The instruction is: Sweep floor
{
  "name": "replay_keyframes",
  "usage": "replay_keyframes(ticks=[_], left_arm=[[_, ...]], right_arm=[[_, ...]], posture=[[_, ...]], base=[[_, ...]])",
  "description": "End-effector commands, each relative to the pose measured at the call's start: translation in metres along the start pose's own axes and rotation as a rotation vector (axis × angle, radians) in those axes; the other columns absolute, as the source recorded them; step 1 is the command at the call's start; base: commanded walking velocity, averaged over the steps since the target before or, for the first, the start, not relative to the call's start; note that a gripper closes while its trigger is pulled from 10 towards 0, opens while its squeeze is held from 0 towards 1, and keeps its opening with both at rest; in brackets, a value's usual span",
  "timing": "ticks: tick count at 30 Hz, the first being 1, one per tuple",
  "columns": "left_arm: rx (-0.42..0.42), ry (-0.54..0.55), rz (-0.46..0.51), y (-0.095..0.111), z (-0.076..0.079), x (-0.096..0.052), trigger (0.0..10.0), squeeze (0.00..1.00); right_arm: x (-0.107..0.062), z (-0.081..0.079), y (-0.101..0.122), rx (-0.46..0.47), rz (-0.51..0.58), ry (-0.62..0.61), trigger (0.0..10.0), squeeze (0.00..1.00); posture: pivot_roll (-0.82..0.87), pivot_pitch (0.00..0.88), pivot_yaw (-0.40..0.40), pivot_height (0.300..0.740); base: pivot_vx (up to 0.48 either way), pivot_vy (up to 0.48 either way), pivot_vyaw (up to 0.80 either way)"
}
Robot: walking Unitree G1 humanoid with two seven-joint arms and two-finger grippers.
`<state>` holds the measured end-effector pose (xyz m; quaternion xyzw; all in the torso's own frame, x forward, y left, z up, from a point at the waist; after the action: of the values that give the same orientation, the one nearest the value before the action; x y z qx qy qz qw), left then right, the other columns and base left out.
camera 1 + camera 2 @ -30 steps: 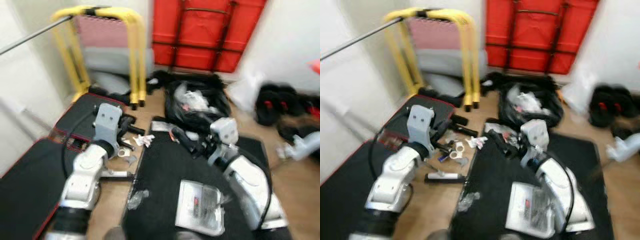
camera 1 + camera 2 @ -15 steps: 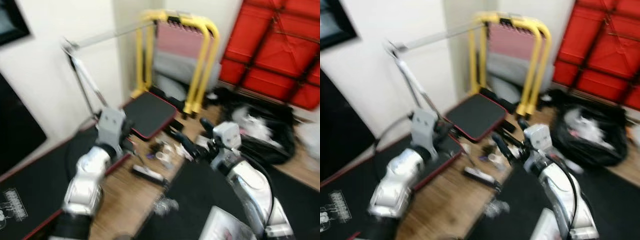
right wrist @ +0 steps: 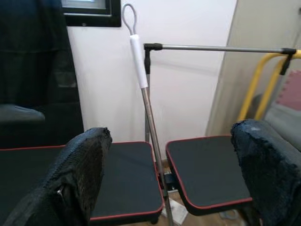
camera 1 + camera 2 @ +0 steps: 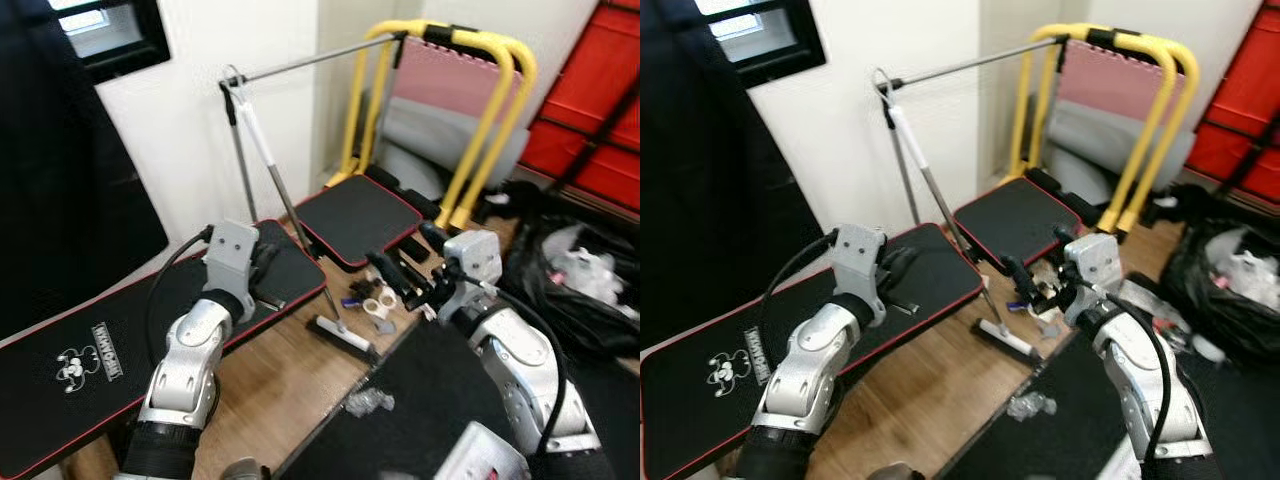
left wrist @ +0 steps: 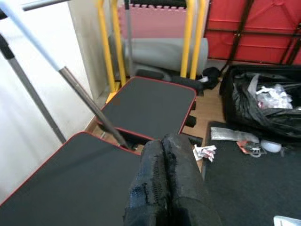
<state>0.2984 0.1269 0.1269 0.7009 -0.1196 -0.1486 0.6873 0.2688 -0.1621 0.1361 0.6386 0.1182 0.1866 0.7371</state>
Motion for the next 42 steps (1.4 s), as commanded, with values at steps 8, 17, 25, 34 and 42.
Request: replay_keyframes(ticks=[8, 17, 25, 34, 42], left_arm=[[0.007, -0.010, 0.021, 0.0031, 0.0010, 0.0001, 10.0, 0.00], [0.004, -0.023, 0.032, 0.0036, 0.0050, 0.0001, 10.0, 0.00], [0.001, -0.023, 0.034, 0.0040, 0.0052, -0.0004, 10.0, 0.00], [0.000, -0.027, 0.036, 0.0045, 0.0061, -0.0007, 10.0, 0.00], [0.002, -0.032, 0.037, 0.0049, 0.0065, -0.0012, 10.0, 0.00]], right_arm=[[-0.0015, 0.0038, -0.0027, 0.025, -0.004, -0.018, 10.0, 0.00], [-0.0028, 0.0000, -0.0048, 0.011, -0.009, 0.031, 10.0, 0.00], [-0.0029, 0.0027, -0.0048, 0.029, -0.007, 0.013, 10.0, 0.00], [-0.0036, 0.0040, -0.0041, 0.032, -0.009, 0.010, 10.0, 0.00], [-0.0026, 0.0045, -0.0072, 0.048, -0.038, 0.007, 10.0, 0.00]], posture=[[-0.16, 0.009, -0.140, 0.740], [-0.16, 0.000, -0.151, 0.740], [-0.16, 0.004, -0.152, 0.740], [-0.16, 0.010, -0.156, 0.740], [-0.16, 0.014, -0.156, 0.740]], base=[[0.000, 0.000, 0.40], [0.000, 0.000, 0.62], [0.000, 0.000, 0.50], [0.179, 0.000, 0.00], [0.301, 0.000, -0.08]])
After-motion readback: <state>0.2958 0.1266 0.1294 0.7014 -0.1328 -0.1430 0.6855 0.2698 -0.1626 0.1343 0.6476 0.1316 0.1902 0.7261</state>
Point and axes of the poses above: a point about 5 cm out from each wrist's last joint towards the gripper, its own x axis pointing out of the wrist towards the gripper, its own y axis along the axis of the wrist's last joint, z = x × y, the point moved 1 cm from there along x, pointing out of the wrist towards the gripper, and after that the axes turned 7 degrees about -x, right-handed, at the moved point
